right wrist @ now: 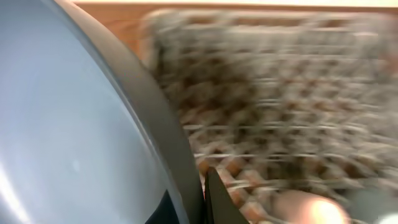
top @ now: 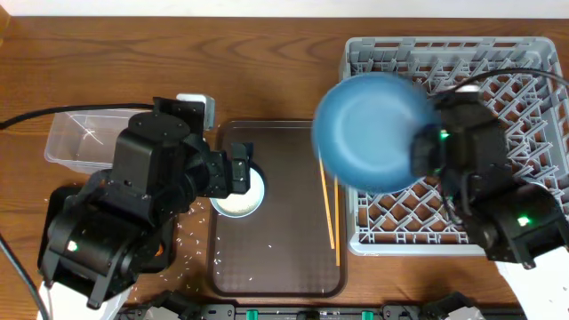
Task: Sort waste into correct bins and load items into the dishwasher rack
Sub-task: 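Carry the blue plate over the rack with the right gripper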
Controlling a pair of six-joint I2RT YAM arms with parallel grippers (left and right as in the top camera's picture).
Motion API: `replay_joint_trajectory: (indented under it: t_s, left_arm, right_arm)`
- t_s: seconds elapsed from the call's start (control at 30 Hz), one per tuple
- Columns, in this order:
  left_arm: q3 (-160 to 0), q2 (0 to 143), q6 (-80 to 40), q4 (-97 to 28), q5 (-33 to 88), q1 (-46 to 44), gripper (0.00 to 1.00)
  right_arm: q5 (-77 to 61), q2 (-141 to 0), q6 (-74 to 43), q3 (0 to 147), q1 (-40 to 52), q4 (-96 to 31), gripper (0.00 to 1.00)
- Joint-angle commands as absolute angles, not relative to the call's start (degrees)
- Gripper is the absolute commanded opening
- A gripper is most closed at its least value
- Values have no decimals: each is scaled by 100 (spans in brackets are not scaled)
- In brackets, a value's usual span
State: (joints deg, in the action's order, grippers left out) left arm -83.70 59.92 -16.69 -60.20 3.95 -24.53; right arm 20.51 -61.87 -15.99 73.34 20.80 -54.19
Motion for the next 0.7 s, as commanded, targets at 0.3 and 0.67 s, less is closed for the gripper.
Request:
replay_joint_trajectory:
  t_s: [0.3, 0.67]
  left_arm:
    - [-8462, 5905, -1603, -6049, 377, -2429, 98]
    - [-8462, 5902, -1520, -6058, 379, -2429, 98]
  right_arm:
    - [6036, -6475, -856, 7387, 926, -3776, 1]
    - [7065, -7929, 884, 7387, 266, -2139, 1]
